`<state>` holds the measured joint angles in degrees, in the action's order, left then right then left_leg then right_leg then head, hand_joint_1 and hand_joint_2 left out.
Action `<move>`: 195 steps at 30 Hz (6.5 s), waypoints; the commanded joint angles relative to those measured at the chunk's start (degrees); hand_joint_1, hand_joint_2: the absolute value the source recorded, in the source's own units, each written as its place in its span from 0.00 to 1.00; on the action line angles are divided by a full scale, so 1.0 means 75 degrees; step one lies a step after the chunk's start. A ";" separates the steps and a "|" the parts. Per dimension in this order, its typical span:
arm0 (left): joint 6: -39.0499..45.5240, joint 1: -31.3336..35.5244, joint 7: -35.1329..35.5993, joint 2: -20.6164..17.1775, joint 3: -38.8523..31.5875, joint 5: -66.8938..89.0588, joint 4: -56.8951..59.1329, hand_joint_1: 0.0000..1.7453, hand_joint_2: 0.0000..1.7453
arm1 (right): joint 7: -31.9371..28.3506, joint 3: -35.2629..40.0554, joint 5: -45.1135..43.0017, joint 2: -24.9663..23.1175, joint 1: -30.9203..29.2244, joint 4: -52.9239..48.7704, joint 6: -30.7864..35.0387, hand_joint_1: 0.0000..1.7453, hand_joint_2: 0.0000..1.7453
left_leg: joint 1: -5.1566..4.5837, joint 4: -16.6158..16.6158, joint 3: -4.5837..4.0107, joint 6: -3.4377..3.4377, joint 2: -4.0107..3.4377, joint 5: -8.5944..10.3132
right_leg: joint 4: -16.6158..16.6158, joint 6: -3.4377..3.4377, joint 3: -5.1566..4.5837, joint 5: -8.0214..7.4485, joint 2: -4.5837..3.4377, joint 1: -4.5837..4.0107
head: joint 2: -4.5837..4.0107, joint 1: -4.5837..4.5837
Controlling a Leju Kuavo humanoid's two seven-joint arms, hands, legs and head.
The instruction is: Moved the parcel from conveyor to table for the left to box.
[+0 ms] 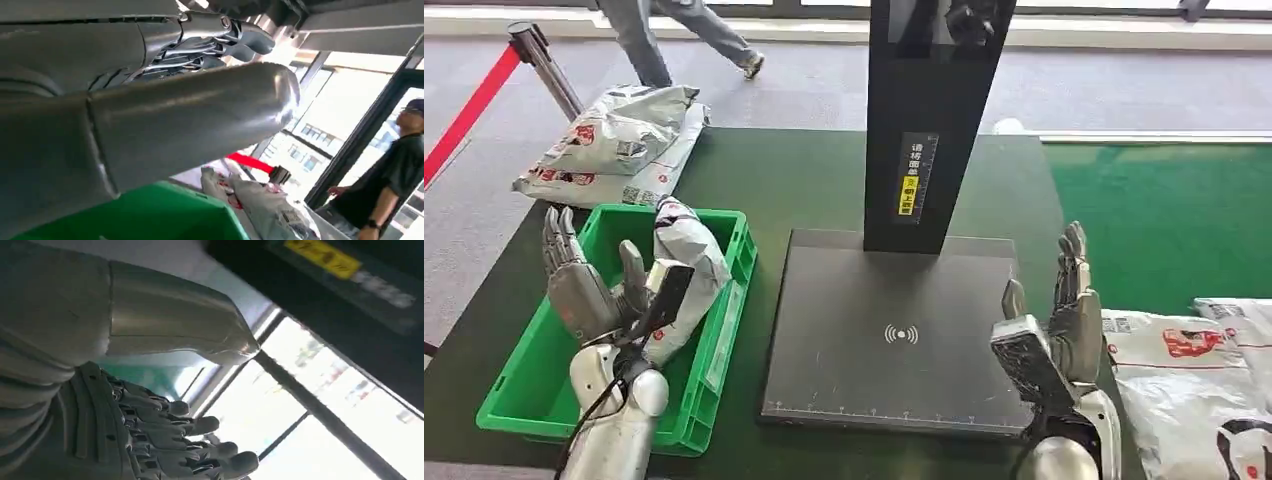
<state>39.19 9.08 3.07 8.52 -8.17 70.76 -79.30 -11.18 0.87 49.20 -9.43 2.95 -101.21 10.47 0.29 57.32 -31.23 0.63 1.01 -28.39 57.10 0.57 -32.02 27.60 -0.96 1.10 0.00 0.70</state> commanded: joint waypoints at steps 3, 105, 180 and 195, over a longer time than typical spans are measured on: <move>0.0108 -0.0894 -0.2598 0.0352 0.0678 -0.3008 -0.1880 0.00 0.00 | 0.1527 -0.2425 0.1967 0.1157 -0.0020 0.2185 0.0031 0.00 1.00 | 0.0016 -0.0002 -0.0011 -0.0010 0.0013 0.0003 | -0.0028 -0.0001 0.0010 -0.0009 0.0031 -0.0018 | 0.0000 0.0000; -0.2577 -0.0231 -0.4542 0.0001 0.1758 -0.7928 -0.1342 0.00 1.00 | -0.2016 0.0209 -0.3717 0.0030 -0.2586 0.5532 0.0004 0.00 1.00 | 0.0045 -0.0030 0.0063 0.0064 -0.0071 -0.0003 | -0.0010 -0.0082 0.0032 -0.0004 -0.0039 -0.0073 | 0.0000 0.0000; -0.3181 -0.0527 -0.3416 0.0115 0.1718 -0.6947 -0.1321 0.00 0.00 | 0.1299 0.1687 0.0804 0.0792 0.0128 0.0967 -0.0822 0.00 0.00 | 0.0038 -0.0009 0.0014 0.0061 -0.0008 -0.0012 | -0.0005 -0.0075 0.0006 0.0012 0.0012 -0.0067 | 0.0000 0.0000; -0.3008 -0.0421 -0.4285 0.0151 0.3173 -0.7085 -0.2035 0.00 0.00 | -0.3209 -0.0400 -0.2942 -0.0422 0.0593 -0.2164 0.3080 0.00 0.00 | 0.0036 0.0008 -0.0002 0.0056 0.0048 -0.0008 | 0.0002 -0.0073 0.0010 0.0025 0.0072 -0.0065 | 0.0000 0.0003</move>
<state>13.94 2.90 -28.15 9.94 6.62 20.04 -95.62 -28.73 8.62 29.93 -6.92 5.13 -109.71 20.04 0.56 57.31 -31.10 1.11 0.98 -28.57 57.11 0.01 -31.97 27.78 -0.97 0.64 0.00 0.72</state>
